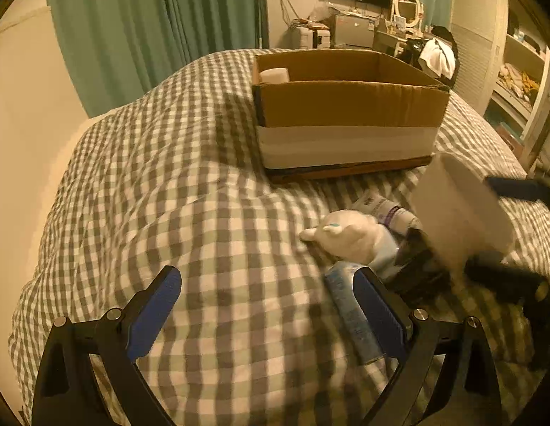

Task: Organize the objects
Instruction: 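Grasp the brown tape roll by its rim with the right tool, then grasp the black headphones with the left tool while the right tool holds the tape roll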

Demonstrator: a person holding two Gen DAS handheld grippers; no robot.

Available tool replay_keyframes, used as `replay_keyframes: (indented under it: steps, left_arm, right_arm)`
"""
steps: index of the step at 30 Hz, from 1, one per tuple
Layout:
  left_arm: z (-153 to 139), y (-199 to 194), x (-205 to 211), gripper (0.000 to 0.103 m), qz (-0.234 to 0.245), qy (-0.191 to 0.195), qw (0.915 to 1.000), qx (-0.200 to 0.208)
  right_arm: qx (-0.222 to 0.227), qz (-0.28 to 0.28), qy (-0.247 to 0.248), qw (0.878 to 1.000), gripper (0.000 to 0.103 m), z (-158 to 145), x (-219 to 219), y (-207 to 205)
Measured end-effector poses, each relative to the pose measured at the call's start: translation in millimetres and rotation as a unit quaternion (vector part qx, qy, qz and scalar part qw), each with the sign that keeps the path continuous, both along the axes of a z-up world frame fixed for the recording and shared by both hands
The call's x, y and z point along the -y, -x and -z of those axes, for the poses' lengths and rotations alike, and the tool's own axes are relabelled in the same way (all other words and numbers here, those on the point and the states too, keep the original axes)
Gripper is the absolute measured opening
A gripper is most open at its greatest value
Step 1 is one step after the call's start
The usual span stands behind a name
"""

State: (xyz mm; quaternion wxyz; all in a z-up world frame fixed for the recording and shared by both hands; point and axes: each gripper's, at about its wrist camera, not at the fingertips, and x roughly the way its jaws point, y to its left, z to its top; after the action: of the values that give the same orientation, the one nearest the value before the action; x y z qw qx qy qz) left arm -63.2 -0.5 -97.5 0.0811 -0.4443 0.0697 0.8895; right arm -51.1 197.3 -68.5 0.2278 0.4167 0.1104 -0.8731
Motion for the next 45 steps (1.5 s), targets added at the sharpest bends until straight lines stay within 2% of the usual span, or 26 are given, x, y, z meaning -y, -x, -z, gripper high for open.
replay_keyframes:
  steps: [3,7,12,18,19,21,23,24,31,37,45]
  left_arm:
    - [-6,-1,-11,0.100,0.018,-0.011,0.9998,-0.003]
    - [-8,-2,-32,0.100,0.047,-0.030,0.9984,0.003]
    - [-10,-8,-64,0.100,0.090,-0.018,0.9956,-0.019]
    - [7,-11,-92,0.100,0.137,0.018,0.9905,-0.002]
    - [11,-9,-95,0.096,0.140,0.020,0.9900,0.002]
    - [19,-4,-98,0.078,0.146,0.014,0.9890,0.014]
    - [29,1,-99,0.066,0.153,0.003,0.9875,0.038]
    - [32,2,-99,0.064,0.157,-0.005,0.9864,0.048]
    - [29,-3,-97,0.063,0.151,-0.005,0.9875,0.043]
    - [10,-16,-93,0.062,0.145,0.003,0.9894,0.010]
    - [-30,-14,-71,0.057,0.124,-0.041,0.9914,-0.010]
  right_arm:
    - [-0.034,0.023,-0.015,0.999,0.082,-14,-11,0]
    - [-0.057,0.070,-0.055,0.994,0.082,-18,-30,4]
    - [-0.049,0.100,-0.044,0.993,0.082,-18,-53,1]
    - [-0.040,0.125,-0.031,0.991,0.082,-12,-74,0]
    - [-0.039,0.128,-0.029,0.991,0.082,-10,-76,0]
    - [-0.036,0.133,-0.023,0.990,0.082,-5,-80,1]
    - [-0.034,0.135,-0.018,0.990,0.082,-3,-82,1]
    - [-0.034,0.134,-0.015,0.990,0.082,-3,-84,0]
    - [-0.037,0.131,-0.015,0.991,0.082,-3,-80,0]
    - [-0.045,0.134,-0.013,0.990,0.082,-7,-80,-9]
    - [-0.069,0.128,-0.018,0.989,0.082,-24,-73,-19]
